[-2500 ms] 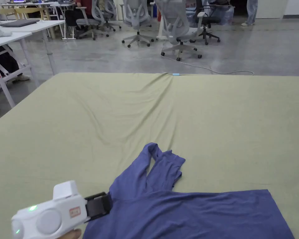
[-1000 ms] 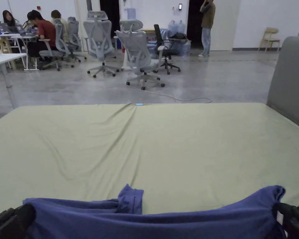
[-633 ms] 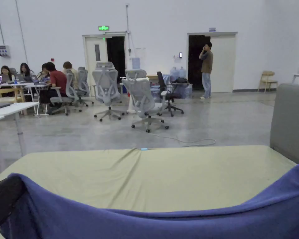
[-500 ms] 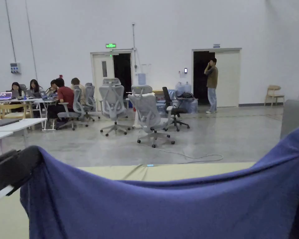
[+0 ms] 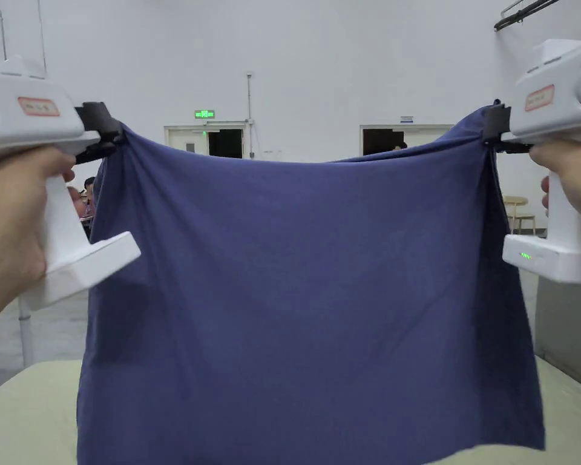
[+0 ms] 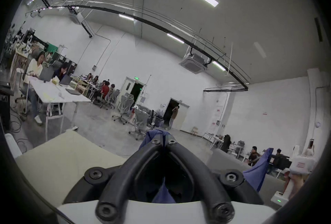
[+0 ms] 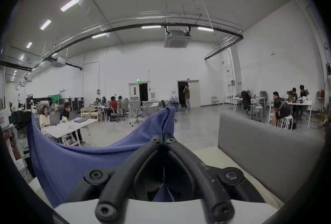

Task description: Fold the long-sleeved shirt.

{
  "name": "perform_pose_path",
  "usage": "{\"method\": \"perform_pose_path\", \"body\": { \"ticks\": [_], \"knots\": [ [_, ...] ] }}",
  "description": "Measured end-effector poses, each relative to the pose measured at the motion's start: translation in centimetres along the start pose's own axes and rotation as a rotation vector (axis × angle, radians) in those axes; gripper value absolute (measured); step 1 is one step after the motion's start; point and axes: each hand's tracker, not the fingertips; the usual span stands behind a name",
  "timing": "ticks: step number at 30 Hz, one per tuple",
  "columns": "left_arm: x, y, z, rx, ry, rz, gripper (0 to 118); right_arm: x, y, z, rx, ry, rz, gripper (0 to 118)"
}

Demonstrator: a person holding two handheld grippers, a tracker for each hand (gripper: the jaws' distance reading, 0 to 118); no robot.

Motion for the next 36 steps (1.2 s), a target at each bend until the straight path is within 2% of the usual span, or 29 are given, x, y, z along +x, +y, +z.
{"method": "perform_pose_path", "body": {
  "ticks": [4, 7, 12, 17, 21, 25, 29, 34, 36],
  "knots": [
    [0.6, 1.6, -4.8, -0.007, 0.023, -0.044, 0, -0.3, 2.6, -5.1, -0.032, -0.060, 0.004, 2],
    [0.3, 1.9, -7.8, -0.025, 0.037, -0.060, 0, -0.1, 3.3, -7.8, -0.031, -0.056, 0.013, 2],
    [0.3, -2.1, -10.7, -0.073, 0.068, -0.137, 0, 0.6, 1.2, -12.1, -0.072, -0.088, 0.037, 2],
    [-3.4, -10.7, -14.2, -0.189, 0.044, -0.189, 0, 2.6, -7.8, -17.3, -0.208, -0.120, 0.071, 2],
    [-7.4, -21.1, -15.7, -0.338, 0.069, -0.200, 0, 4.2, -20.1, -20.3, -0.363, -0.108, 0.069, 2],
    [-10.9, -32.2, -13.7, -0.505, 0.082, -0.142, 0, 5.1, -34.4, -20.0, -0.543, -0.121, 0.093, 2],
    [-13.2, -40.3, -8.3, -0.640, 0.111, -0.103, 0, 5.9, -45.0, -15.0, -0.677, -0.120, 0.093, 2],
    [-15.6, -44.7, 2.5, -0.728, 0.128, -0.029, 0, 8.7, -50.7, -7.1, -0.713, -0.089, 0.055, 2],
    [-15.7, -46.2, 7.5, -0.784, 0.168, -0.054, 0, 9.1, -51.6, -2.0, -0.720, -0.059, 0.048, 2]
  ]
}}
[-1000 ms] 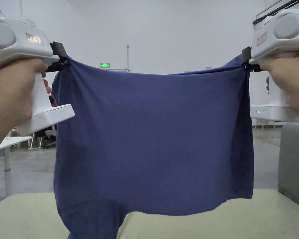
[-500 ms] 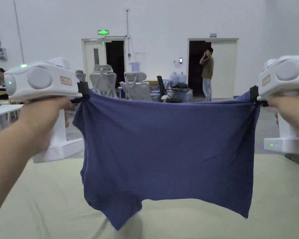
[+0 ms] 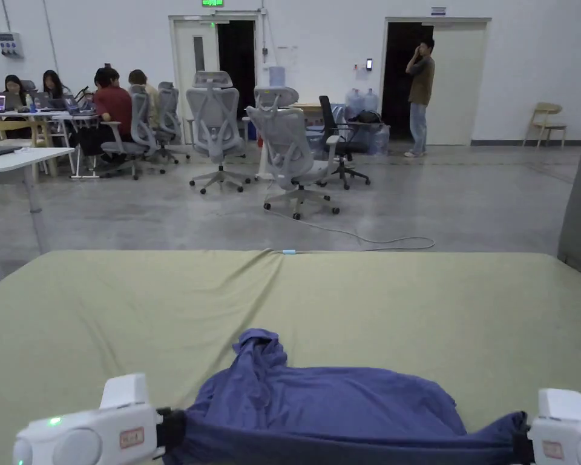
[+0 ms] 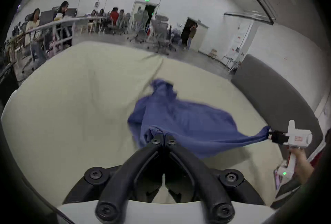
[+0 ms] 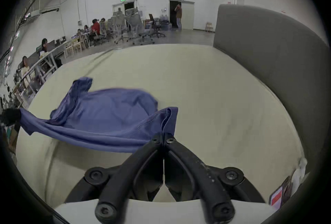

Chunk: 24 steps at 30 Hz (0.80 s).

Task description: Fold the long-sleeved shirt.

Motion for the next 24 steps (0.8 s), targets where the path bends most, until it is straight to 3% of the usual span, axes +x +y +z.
{"method": "perform_pose_path", "body": {
  "ticks": [3, 8, 14, 17, 24],
  "knots": [
    [-0.5, -5.8, 4.4, -0.060, 0.001, -0.031, 0, 0.3, -5.2, 4.2, -0.011, 0.037, 0.009, 2],
    [-0.5, -12.2, 11.7, -0.146, 0.023, 0.016, 0, 0.9, -12.5, 10.8, -0.042, 0.038, 0.095, 2],
    [1.6, -18.1, 19.3, -0.232, 0.019, -0.031, 0, 2.2, -20.6, 17.1, -0.143, 0.070, 0.081, 2],
    [1.6, -20.0, 21.2, -0.283, 0.006, -0.028, 0, 2.2, -23.6, 19.4, -0.182, 0.036, 0.159, 2],
    [0.3, -23.8, 20.9, -0.413, 0.055, 0.096, 0, 3.2, -26.6, 19.3, -0.321, 0.035, 0.138, 2]
  ]
}}
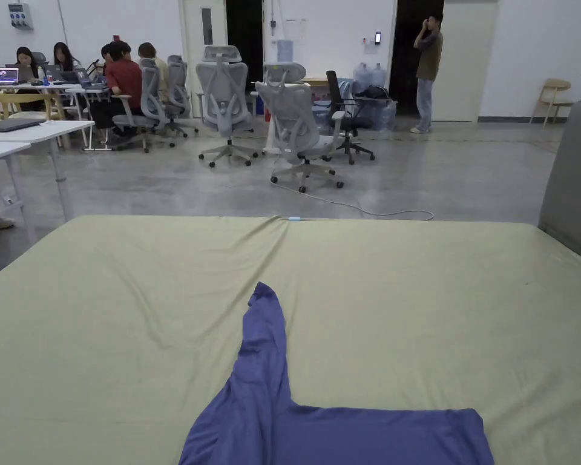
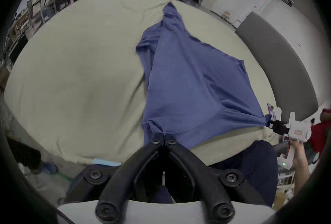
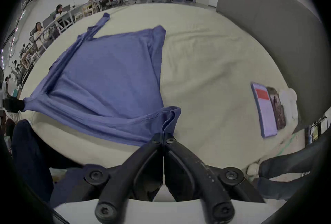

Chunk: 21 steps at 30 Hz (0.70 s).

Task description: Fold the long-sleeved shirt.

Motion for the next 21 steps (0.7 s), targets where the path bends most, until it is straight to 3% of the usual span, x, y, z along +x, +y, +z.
{"method": "perform_pose_path", "body": {
  "ticks": [5, 6, 7, 8, 9, 10, 12, 15, 16, 17, 18, 19, 21],
  "knots": [
    [-0.3, 0.3, -1.8, -0.063, 0.024, 0.028, 0, -0.8, 0.0, -2.0, -0.070, -0.014, 0.038, 2],
    [0.0, 0.2, -2.1, -0.072, 0.022, 0.072, 7, -1.0, 0.1, -2.3, -0.079, -0.005, 0.036, 5],
    [-0.2, 0.5, -2.3, -0.090, 0.041, 0.097, 42, -0.2, 0.1, -2.4, -0.075, -0.007, 0.032, 20],
    [-0.5, 0.6, -2.3, -0.084, 0.067, 0.100, 85, -0.1, 0.4, -1.9, -0.057, -0.020, 0.022, 48],
    [-0.7, 0.4, -1.6, -0.063, 0.052, 0.104, 116, -0.1, 0.7, -1.2, -0.018, -0.068, 0.007, 87],
    [0.2, 0.0, -0.1, 0.007, 0.022, 0.097, 117, -0.1, 0.9, -0.2, 0.001, -0.100, 0.002, 118],
    [0.9, -0.1, 2.7, 0.174, -0.059, 0.108, 109, 1.0, 1.7, 2.8, 0.127, -0.104, -0.028, 109],
    [1.8, -1.1, 5.7, 0.284, -0.093, 0.112, 114, 1.5, 2.2, 6.5, 0.224, -0.043, -0.100, 118],
    [2.3, -1.2, 6.1, 0.274, -0.075, 0.117, 104, 1.4, 2.3, 7.3, 0.255, -0.028, -0.123, 115],
    [2.7, -1.3, 6.5, 0.251, -0.073, 0.110, 79, 1.3, 2.3, 8.0, 0.288, 0.010, -0.145, 103],
    [2.7, -1.7, 6.6, 0.236, -0.072, 0.079, 25, 1.2, 2.3, 8.6, 0.298, 0.052, -0.162, 76],
    [3.4, -1.7, 6.4, 0.242, -0.058, 0.037, 3, -0.5, 2.7, 9.0, 0.304, 0.067, -0.178, 8],
    [4.7, -1.2, 5.9, 0.277, 0.055, 0.007, 2, -1.8, 2.9, 9.0, 0.317, 0.057, -0.200, 3]
  ]
}}
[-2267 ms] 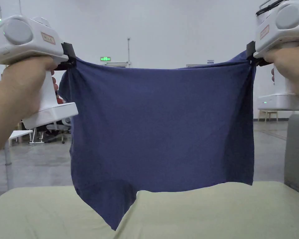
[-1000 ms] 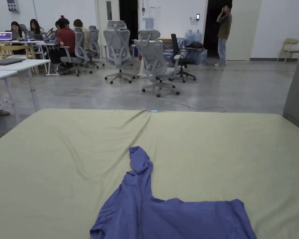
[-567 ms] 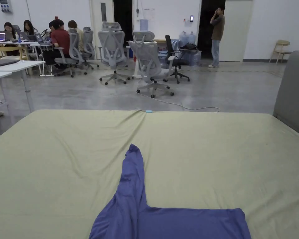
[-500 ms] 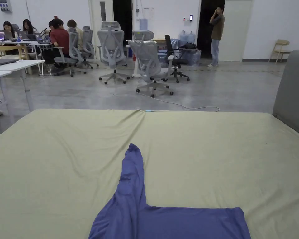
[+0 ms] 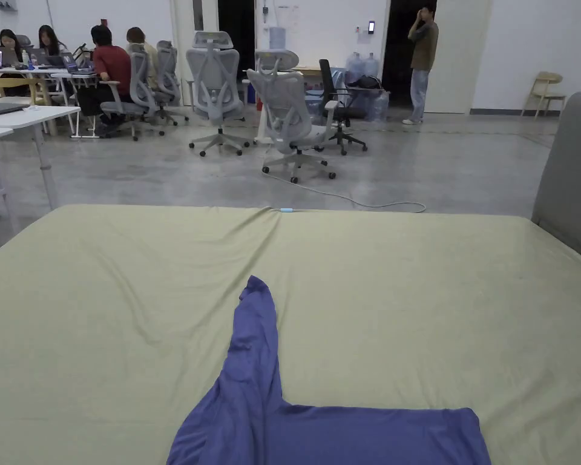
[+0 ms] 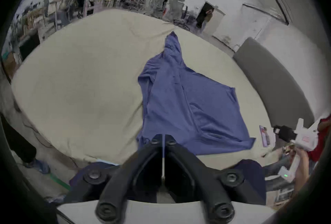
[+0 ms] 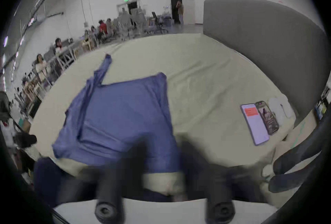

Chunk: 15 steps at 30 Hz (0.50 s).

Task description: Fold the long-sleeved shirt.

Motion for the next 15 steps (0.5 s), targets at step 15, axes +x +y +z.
{"method": "perform_pose_path", "body": {
  "ticks": [15],
  "knots": [
    [8.1, 37.6, -37.1, 0.048, -0.023, -0.037, 0, -2.7, 3.9, -4.3, 0.148, 0.189, 0.005, 3]
  ]
}}
